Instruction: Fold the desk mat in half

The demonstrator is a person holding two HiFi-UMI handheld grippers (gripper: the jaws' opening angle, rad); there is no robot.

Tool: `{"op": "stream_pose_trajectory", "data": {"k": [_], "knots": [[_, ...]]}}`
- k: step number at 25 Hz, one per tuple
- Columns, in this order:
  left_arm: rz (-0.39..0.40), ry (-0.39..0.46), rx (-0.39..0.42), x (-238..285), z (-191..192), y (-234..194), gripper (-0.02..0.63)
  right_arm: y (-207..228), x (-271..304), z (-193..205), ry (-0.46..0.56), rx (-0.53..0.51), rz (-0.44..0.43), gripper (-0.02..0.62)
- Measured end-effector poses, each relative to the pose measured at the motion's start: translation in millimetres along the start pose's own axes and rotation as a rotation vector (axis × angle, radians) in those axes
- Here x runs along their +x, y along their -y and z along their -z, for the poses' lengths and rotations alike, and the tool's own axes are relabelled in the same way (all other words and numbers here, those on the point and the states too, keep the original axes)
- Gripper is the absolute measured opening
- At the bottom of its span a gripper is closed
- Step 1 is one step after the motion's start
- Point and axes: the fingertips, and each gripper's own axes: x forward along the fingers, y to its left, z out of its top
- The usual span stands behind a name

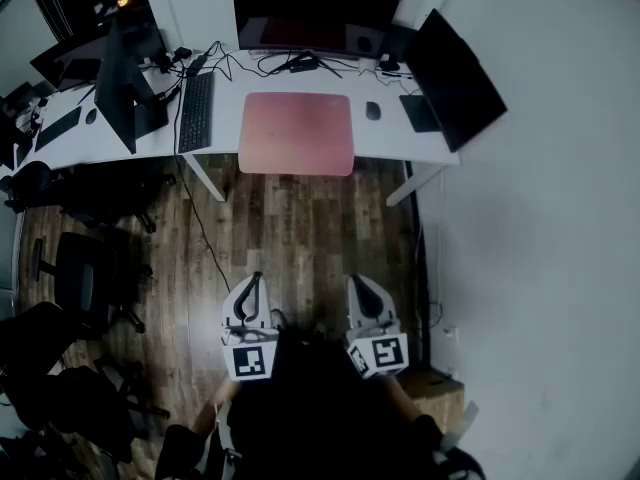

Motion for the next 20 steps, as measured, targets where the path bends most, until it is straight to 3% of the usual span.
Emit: {"op": "stream_pose_trajectory", "data": {"k": [9, 14, 16, 17, 18, 20], "knots": [[-0.014, 0.02, -0.035, -6, -9, -4, 0.006, -5, -6, -11, 0.015, -0.011, -0.006, 0.006], [-0.003, 0.08, -0.066, -11, -19, -10, 0.006, -9, -5, -18, 0.046, -0.013, -0.015, 0.009], [0.009, 0.085, -0.066, -9, -16, -12, 0.011, -12, 0, -19, 0.05, -0.013, -0.011, 0.042], [0.017, 0.072, -0.065, -7, -12, -13, 0.043, -13, 3, -16, 0.042, -0.011, -0.012, 0.125], [0.024, 0.055, -0.066, -5, -7, -14, 0.109, -13, 4, -12, 0.032, -0.016, -0.013, 0.156], [0.033, 0.027, -0.061, -4, 0, -17, 0.158, -16, 7, -5, 0.014, -0.021, -0.01, 0.163]]}}
